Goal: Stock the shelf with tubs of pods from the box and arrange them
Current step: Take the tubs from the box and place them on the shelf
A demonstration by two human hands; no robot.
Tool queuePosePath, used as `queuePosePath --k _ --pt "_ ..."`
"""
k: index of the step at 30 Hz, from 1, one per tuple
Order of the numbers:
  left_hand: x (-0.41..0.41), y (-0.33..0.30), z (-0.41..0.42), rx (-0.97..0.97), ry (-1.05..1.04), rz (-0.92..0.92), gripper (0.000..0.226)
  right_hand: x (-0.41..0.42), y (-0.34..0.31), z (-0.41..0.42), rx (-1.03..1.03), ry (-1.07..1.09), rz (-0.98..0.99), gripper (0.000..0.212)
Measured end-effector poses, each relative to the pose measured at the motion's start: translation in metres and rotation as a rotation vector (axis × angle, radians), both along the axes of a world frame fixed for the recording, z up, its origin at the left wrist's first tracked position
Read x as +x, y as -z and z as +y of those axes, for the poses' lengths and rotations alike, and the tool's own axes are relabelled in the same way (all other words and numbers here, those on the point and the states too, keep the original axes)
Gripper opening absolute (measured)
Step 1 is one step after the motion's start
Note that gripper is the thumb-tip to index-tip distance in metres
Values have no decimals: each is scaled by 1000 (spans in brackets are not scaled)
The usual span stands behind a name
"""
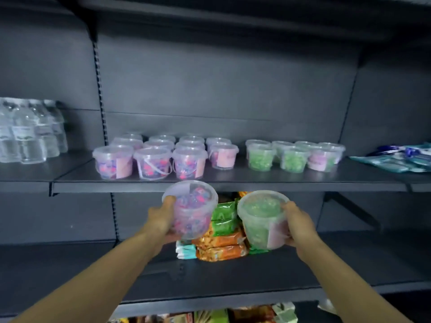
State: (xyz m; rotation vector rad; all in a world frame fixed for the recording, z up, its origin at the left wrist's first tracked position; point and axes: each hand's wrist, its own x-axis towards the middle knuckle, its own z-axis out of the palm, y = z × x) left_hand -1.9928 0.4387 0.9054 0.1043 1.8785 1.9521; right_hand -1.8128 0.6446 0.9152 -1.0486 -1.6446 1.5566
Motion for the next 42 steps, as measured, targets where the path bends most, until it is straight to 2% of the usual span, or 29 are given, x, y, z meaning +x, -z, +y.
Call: queuePosePath --k 3,10,13,15,18,23,28,30,34,36,39,42 --pt "8 -22 33 -16 35 41 43 12 -21 28 9 34 28 24" --pt "-6 -52 126 -1 -2 51 51 11 -42 110 -1 34 82 35" --pt "-18 -62 161 48 -67 54 44 -7 -51 145 -5 -10 79 23" --pt "-29 -66 181 58 -120 58 46 -25 -57 168 4 -37 76 24" --pt "-45 -65 203 30 -181 33 46 -51 -61 195 19 -78 26 32" --pt "-56 -65 228 67 -215 -5 44 -85 -63 216 25 -151 44 28" --pt "-63 -71 237 74 -216 -21 52 -102 -61 225 -4 -170 25 24" --pt "-68 -70 239 13 -269 50 57 -106 -60 228 -2 -169 12 25" --pt "-65 -64 238 -158 -289 223 82 -113 -62 227 1 -171 1 25" --pt "-54 -62 236 -298 -282 319 90 -118 -60 226 10 -181 -2 29" --pt "-46 -58 235 -471 -244 474 92 -128 -59 221 29 -195 -20 37" --pt "-47 -58 234 -495 -222 510 93 -135 -62 217 59 -198 -77 43"
